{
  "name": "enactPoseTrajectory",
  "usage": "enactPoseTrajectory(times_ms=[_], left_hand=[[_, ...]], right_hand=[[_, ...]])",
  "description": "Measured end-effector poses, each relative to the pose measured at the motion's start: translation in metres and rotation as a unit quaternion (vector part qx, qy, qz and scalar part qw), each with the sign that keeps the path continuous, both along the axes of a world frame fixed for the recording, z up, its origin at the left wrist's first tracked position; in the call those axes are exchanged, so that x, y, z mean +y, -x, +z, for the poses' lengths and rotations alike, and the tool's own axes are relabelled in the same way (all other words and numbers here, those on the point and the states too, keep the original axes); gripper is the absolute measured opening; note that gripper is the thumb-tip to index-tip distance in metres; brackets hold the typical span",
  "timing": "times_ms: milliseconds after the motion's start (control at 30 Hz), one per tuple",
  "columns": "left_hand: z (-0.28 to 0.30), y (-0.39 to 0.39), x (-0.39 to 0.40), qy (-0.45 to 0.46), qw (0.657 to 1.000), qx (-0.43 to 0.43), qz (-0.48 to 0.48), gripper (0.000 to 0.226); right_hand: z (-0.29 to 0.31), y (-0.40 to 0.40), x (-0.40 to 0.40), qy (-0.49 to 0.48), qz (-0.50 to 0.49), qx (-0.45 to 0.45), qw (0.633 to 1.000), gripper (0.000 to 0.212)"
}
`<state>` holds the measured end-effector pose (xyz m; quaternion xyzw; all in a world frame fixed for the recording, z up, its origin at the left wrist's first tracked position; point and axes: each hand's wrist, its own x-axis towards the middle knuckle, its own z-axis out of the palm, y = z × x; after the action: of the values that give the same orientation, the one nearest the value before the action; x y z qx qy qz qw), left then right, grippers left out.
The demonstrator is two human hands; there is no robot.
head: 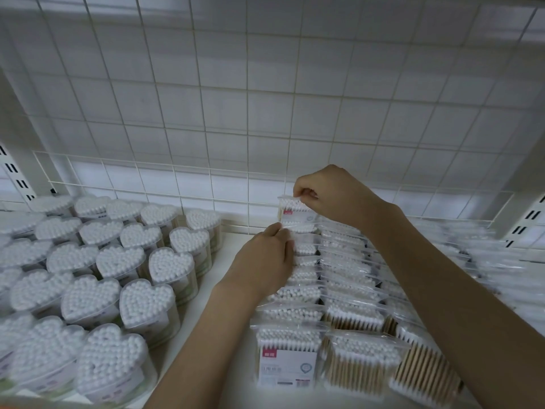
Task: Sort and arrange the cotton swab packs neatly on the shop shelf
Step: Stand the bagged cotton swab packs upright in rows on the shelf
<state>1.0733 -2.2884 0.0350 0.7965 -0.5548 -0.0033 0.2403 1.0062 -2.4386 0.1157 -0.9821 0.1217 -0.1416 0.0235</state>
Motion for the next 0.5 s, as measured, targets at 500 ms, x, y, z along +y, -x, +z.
enactPoseTrajectory(times_ms=[500], left_hand=[[0.004, -0.003, -0.004, -0.023, 1.000, -0.007, -0.002, 0.026]], right_hand=[[-0.031, -0.011, -0.016, -0.089, -0.008, 0.046, 0.995, 0.029]])
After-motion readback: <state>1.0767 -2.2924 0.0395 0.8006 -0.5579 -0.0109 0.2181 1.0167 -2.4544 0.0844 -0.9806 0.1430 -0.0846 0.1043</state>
